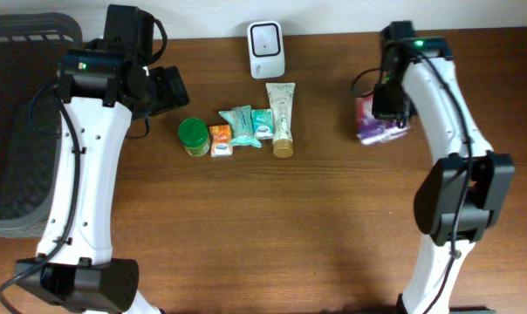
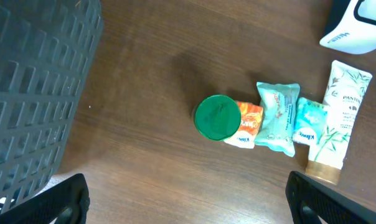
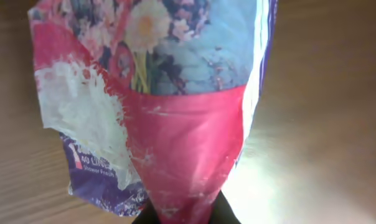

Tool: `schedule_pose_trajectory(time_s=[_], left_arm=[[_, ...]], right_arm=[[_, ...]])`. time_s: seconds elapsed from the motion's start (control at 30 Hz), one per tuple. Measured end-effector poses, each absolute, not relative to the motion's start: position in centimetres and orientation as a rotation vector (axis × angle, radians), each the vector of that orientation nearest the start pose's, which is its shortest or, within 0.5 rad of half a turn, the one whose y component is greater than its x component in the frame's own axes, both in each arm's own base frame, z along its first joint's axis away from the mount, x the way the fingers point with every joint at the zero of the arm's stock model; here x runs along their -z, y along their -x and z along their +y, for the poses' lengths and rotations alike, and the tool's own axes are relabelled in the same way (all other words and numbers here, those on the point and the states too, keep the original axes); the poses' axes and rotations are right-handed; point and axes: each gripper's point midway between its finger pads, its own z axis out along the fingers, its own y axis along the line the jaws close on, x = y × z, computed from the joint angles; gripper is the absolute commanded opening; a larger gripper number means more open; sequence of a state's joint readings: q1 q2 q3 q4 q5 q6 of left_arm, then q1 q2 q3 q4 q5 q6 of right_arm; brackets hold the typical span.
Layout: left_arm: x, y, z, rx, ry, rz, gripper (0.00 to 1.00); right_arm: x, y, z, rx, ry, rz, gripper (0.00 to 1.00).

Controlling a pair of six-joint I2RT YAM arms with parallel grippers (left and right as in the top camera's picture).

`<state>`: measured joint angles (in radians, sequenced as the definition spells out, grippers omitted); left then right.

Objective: Scan the item barcode
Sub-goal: 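Grasp the red-purple tissue pack with the right gripper and hold it at the scanner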

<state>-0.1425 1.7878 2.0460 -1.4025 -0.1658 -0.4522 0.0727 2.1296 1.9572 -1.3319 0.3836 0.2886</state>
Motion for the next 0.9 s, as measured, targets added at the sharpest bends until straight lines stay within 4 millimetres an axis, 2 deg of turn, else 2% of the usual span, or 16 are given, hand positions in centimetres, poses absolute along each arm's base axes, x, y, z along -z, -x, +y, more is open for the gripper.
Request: schedule_pose_trajectory(time_s=[0.1,0.2,0.23,0.27,0.33,0.4,0.43,0.47,0.57,0.67,0.73,0.77,0.8,0.83,0.87,0.9], left_arm=[[-27.0,-39.9,-2.9,-0.043,0.462,2.647,0.99],[-27.0,-39.9,-2.9,-0.043,0.462,2.647,0.99],[-27.0,-39.9,-2.9,-0.043,0.462,2.647,0.99],[-27.0,-39.9,-2.9,-0.043,0.462,2.647,0.99],[-27.0,-39.9,-2.9,-0.043,0.462,2.647,0.99],[-27.0,-39.9,-2.9,-0.043,0.462,2.647,0.99],[-27.0,-39.9,-2.9,-0.043,0.462,2.647,0.99],[-27.0,-39.9,-2.9,-0.043,0.462,2.647,0.99],[-27.0,-39.9,-2.9,-0.043,0.462,2.647,0.99],[-27.0,-39.9,-2.9,-0.043,0.462,2.647,0.99],[-27.0,-39.9,-2.9,-0.042,0.462,2.645,0.99],[-27.0,-39.9,-2.9,-0.042,0.462,2.647,0.99],[-27.0,-39.9,-2.9,-0.043,0.462,2.647,0.99],[-27.0,-39.9,-2.9,-0.042,0.462,2.646,0.99],[-27.0,-39.9,-2.9,-0.043,0.462,2.646,0.99],[-27.0,-39.9,-2.9,-0.043,0.462,2.647,0.99]], right_arm=[[-13.0,-43.2,-2.9,0.867,-0.293,2.798,0.04],[-11.2,-42.9,-1.0,0.937,-0.213,2.775,0.07],[-10.6,-43.1,-0.1,0.915,-0.195,2.779,0.08],[-10.1,-43.4,1.3,0.873,-0.174,2.78,0.17],[-9.5,-43.7,5.0,0.771,-0.106,2.777,0.56],[-9.2,-43.9,9.6,0.667,-0.003,2.757,0.57],[-9.1,-43.7,11.1,0.643,0.033,2.752,0.63],[-9.1,-43.7,12.3,0.615,0.059,2.741,0.68],[-8.6,-43.3,16.0,0.484,0.124,2.747,0.74],[-9.3,-43.3,19.1,0.223,0.134,2.811,0.81],[-10.9,-43.3,19.3,0.121,0.123,2.853,0.82],[-13.3,-44.3,18.5,0.044,0.1,2.844,0.86],[-14.7,-45.0,17.6,0.008,0.084,2.833,0.93],[-15.7,-45.4,16.2,-0.01,0.062,2.837,0.95],[-16.5,-46.0,13.8,-0.016,0.011,2.839,0.95],[-16.5,-46.1,12.0,-0.022,-0.016,2.857,0.95]])
